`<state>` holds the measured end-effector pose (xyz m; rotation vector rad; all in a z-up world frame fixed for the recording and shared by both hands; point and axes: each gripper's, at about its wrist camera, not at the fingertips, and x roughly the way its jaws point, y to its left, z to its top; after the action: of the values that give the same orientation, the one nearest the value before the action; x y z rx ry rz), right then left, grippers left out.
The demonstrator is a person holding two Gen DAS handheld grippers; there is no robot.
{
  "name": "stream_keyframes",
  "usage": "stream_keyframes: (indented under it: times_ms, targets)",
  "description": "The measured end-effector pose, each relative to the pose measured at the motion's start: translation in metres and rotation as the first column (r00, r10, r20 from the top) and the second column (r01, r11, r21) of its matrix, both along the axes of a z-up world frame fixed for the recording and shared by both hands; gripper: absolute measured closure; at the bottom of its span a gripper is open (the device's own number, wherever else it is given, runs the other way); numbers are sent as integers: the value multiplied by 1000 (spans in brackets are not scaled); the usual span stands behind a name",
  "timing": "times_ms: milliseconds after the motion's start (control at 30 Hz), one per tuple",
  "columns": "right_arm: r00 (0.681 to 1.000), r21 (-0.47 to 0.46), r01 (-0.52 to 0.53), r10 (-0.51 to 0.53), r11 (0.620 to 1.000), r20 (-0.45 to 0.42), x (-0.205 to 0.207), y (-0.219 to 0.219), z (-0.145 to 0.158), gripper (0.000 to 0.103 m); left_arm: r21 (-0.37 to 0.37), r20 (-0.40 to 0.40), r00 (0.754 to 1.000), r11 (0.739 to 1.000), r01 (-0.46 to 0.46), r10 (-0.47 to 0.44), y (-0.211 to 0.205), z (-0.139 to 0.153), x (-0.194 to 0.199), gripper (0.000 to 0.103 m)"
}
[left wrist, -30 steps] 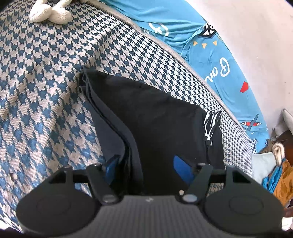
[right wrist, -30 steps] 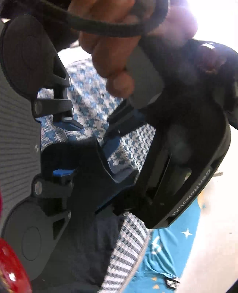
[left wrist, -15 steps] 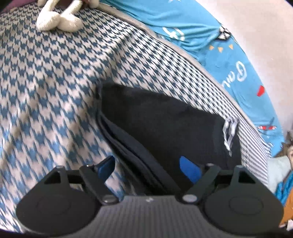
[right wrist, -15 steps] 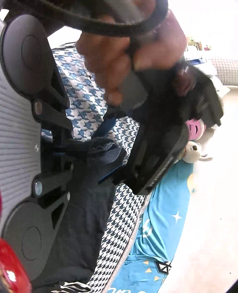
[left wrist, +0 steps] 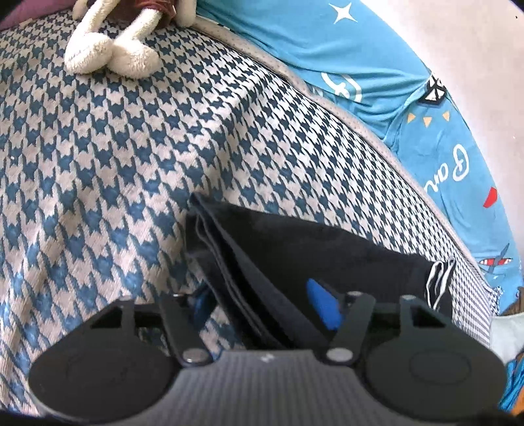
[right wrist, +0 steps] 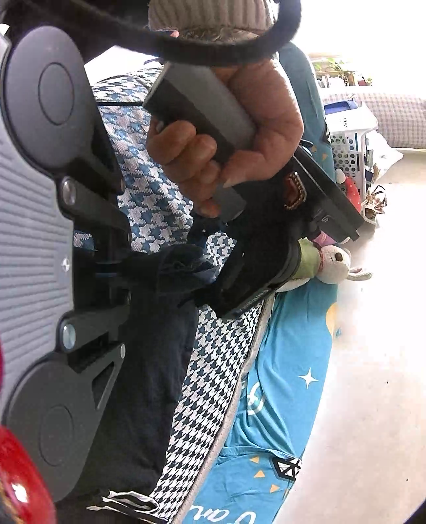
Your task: Fold clothes
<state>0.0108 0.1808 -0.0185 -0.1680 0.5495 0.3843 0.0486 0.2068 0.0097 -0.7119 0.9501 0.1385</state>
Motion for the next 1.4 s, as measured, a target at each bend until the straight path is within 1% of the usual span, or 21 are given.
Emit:
stream_keyframes:
  times_ms: [33, 67, 100, 133, 200, 233, 367, 467, 633, 733, 833, 933, 1067, 1167, 1233, 1300, 1333, 1400]
  targets:
    - [1000, -6, -1, 1, 1000, 4, -2, 0, 0, 96, 8, 0, 1000, 1000, -9, 9, 0, 0, 0, 59]
    - [1000, -10, 0, 0, 1000, 8, -4, 0, 2, 96, 15, 3, 1000, 1000, -16, 16, 1, -1, -1, 70]
    - [1000, -15, 0, 0, 1000, 12, -6, -1, 3, 96, 21, 7, 1000, 1000, -19, 19, 1, -1, -2, 76]
    - [1000, -17, 5, -4, 1000, 17, -4, -3, 2, 96, 24, 12, 1000, 999, -21, 21, 0, -1, -2, 86]
    - [999, -22, 17, -16, 1000, 28, -4, -7, 3, 96, 36, 37, 999, 999, -23, 22, -3, 1, -3, 90]
    - [999, -25, 26, -25, 999, 37, -2, -10, 4, 96, 50, 56, 998, 998, -25, 22, -7, 3, -5, 95]
    - [993, -55, 70, -65, 996, 95, -11, -21, 13, 96, 76, 150, 989, 997, -32, 20, -24, 19, -6, 95]
    - [987, -48, 124, -118, 991, 106, -16, -38, 18, 96, 104, 197, 980, 995, -11, -10, -45, 28, 0, 95]
    - [965, -38, 229, -221, 973, 143, -25, -71, 26, 96, 94, 258, 964, 995, 33, -57, -86, 37, 14, 95]
    - [948, -17, 287, -282, 958, 147, -31, -91, 31, 96, 108, 287, 952, 991, 74, -102, -115, 48, 28, 95]
    - [928, -3, 345, -340, 939, 151, -37, -110, 37, 96, 137, 309, 938, 983, 121, -159, -147, 61, 42, 95]
    - [907, 11, 398, -396, 917, 143, -38, -127, 39, 96, 163, 312, 926, 972, 169, -213, -175, 72, 59, 95]
    - [875, 23, 469, -468, 883, 125, -39, -148, 40, 96, 158, 307, 916, 963, 218, -258, -205, 79, 79, 95]
    - [843, 37, 530, -531, 847, 84, -37, -164, 37, 96, 172, 297, 908, 952, 254, -296, -223, 82, 93, 95]
    - [812, 65, 582, -584, 811, 13, -33, -177, 32, 96, 181, 286, 902, 943, 280, -322, -235, 79, 102, 95]
    - [771, 107, 637, -631, 764, -81, -27, -192, 26, 96, 176, 277, 893, 932, 316, -355, -244, 73, 110, 94]
    - [752, 129, 659, -647, 741, -126, -24, -200, 23, 95, 171, 272, 888, 926, 335, -372, -248, 70, 114, 91]
    - [711, 169, 702, -673, 691, -203, -20, -213, 17, 91, 170, 272, 881, 920, 352, -387, -254, 65, 117, 67]
